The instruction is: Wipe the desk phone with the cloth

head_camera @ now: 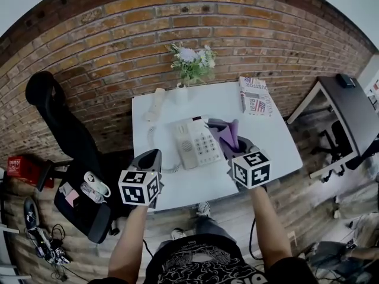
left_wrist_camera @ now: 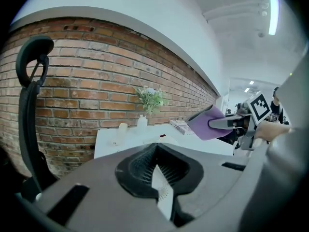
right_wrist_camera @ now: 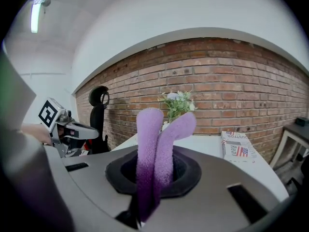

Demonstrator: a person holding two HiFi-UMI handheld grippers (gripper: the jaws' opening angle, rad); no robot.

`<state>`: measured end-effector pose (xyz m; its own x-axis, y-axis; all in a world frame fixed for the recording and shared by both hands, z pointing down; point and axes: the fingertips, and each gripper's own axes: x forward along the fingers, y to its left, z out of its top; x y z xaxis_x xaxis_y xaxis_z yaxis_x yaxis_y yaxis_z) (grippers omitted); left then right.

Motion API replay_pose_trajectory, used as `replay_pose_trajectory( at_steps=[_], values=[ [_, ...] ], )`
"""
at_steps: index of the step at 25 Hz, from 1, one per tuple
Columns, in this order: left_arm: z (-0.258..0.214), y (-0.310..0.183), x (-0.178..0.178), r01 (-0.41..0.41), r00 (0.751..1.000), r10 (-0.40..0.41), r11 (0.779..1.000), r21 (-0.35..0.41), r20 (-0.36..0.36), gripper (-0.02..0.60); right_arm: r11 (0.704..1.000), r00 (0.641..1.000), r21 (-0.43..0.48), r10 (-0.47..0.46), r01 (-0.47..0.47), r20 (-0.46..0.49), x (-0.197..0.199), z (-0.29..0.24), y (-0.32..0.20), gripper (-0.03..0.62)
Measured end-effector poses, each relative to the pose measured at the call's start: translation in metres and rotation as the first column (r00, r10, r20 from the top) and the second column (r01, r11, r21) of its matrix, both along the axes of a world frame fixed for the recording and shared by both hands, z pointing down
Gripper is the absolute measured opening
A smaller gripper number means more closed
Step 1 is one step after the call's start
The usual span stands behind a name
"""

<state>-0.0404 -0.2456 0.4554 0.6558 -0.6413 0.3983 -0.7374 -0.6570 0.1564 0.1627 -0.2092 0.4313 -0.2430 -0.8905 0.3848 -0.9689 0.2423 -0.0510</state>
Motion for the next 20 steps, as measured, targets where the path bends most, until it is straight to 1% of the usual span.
replay_pose_trajectory(
  at_steps=[8,20],
  values=[
    [-0.002,0.016,-0.009,-0.012,1.0,0.012,1.0,0.016,0.007,0.006,0.999,0.999,0.024,0.044,-0.044,-0.007,-0.011,-0.002,0.025,0.048],
    [0.001,0.029,-0.012,-0.025,1.0,0.025,1.0,0.017,0.007,0.006,0.998,0.999,0.031,0.047,-0.047,0.003,-0.017,-0.003,0.038,0.048]
  ],
)
